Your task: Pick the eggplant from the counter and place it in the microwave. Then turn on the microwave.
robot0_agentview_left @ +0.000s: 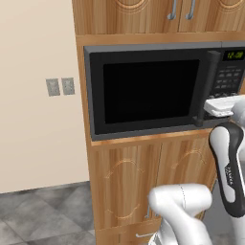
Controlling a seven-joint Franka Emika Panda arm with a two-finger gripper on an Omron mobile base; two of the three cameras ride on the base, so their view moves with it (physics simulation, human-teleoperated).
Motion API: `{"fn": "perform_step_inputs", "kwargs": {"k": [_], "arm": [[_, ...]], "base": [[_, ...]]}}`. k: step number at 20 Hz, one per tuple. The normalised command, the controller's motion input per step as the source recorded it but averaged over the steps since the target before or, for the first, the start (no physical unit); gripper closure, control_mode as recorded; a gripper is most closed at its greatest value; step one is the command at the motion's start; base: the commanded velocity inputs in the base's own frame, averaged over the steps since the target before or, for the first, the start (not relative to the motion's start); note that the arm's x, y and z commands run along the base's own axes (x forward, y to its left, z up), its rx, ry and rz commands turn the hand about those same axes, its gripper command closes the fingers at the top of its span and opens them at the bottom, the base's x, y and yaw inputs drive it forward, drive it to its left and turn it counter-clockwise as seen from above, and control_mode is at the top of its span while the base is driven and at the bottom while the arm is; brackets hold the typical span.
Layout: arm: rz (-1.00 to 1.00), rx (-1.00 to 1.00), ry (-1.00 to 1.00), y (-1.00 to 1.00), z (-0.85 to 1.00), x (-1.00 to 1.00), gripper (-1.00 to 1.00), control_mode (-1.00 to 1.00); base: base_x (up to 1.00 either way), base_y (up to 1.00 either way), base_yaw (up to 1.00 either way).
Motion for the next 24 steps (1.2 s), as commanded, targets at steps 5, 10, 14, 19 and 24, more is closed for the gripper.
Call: {"fn": "perform_step_inputs", "kwargs": {"k": [5,10,14,19,24], "arm": [[0.00,0.00,-0.01,-0.03,0.13,0.21,-1.00,-1.00],[0.00,0.01,0.00,-0.12,0.11,0.25,-1.00,-1.00],[0.00,0.02,0.00,-0.12,0.13,0.21,-1.00,-1.00],[0.00,0.02,0.00,-0.12,0.14,0.28,-1.00,-1.00],[0.00,0.03,0.00,-0.14,0.11,0.27,-1.00,-1.00]], "base": [[0.00,0.00,0.00],[0.00,0.00,0.00],[0.00,0.00,0.00],[0.00,0.00,0.00],[0.00,0.00,0.00]]}}
